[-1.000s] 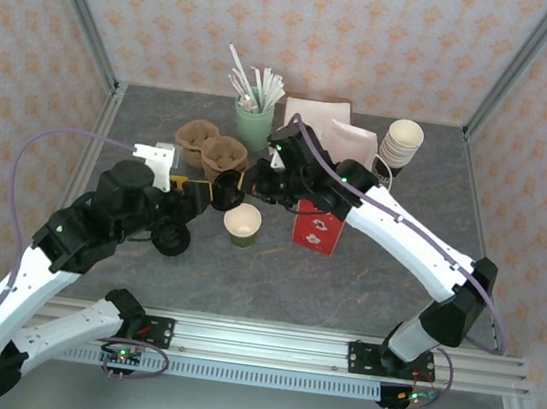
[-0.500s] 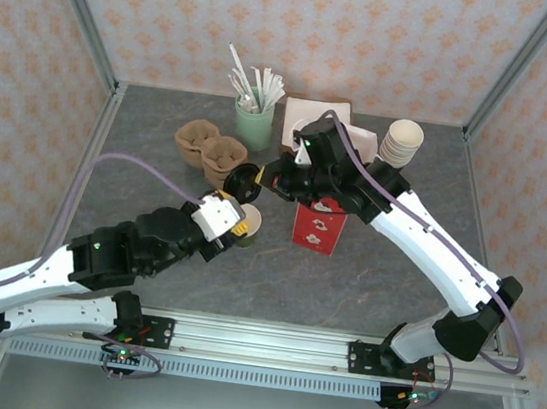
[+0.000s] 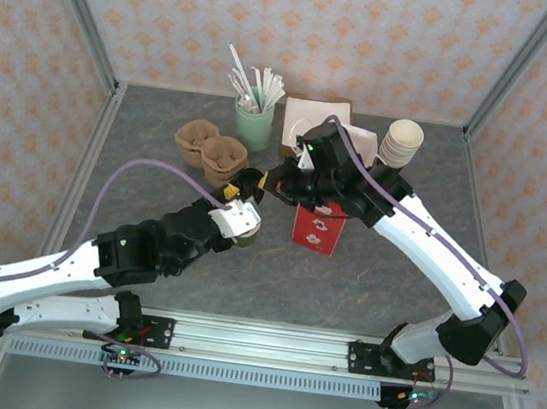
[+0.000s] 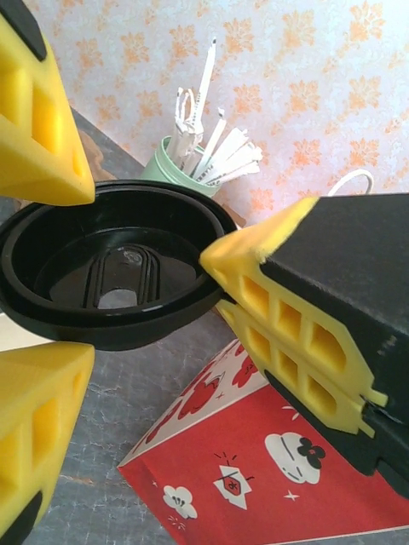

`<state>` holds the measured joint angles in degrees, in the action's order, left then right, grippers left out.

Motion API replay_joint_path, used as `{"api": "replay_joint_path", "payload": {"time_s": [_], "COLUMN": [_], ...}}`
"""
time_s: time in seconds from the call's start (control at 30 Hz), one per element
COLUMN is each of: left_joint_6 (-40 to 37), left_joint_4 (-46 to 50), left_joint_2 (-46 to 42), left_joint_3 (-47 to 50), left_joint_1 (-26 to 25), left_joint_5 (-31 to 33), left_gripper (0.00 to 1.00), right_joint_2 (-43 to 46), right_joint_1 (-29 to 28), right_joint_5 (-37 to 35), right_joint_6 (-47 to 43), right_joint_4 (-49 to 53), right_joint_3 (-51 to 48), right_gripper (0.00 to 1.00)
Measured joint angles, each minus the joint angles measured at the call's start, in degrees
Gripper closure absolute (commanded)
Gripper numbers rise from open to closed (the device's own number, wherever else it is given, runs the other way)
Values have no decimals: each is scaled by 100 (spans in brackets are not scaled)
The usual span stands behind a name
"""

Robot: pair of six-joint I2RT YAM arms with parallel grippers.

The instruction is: Pack the takeout coffee

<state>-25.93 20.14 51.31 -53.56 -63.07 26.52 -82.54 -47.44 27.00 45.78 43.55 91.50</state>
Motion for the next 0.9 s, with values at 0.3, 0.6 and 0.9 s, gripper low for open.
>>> {"api": "replay_joint_path", "payload": {"time_s": [0.3,0.6,0.9], "left_joint_6": [-28,-122,7], "left_joint_4": [-31,-28,-31], "left_joint_2": [310,409,372], "left_joint_3": [-116,-181,-179], "left_joint_1": [0,-33,-33], "left_joint_5": [114,245,190], "left_gripper": [59,82,91], "right_joint_2": [44,79,98], "right_joint_1": [2,26,24], "right_joint_5": [4,-20,-94], "right_joint_6": [74,144,214], "right_joint_4": [-2,-131,-251], "right_joint_3": [-48,-83,-138], "right_gripper": [94,94,75]}}
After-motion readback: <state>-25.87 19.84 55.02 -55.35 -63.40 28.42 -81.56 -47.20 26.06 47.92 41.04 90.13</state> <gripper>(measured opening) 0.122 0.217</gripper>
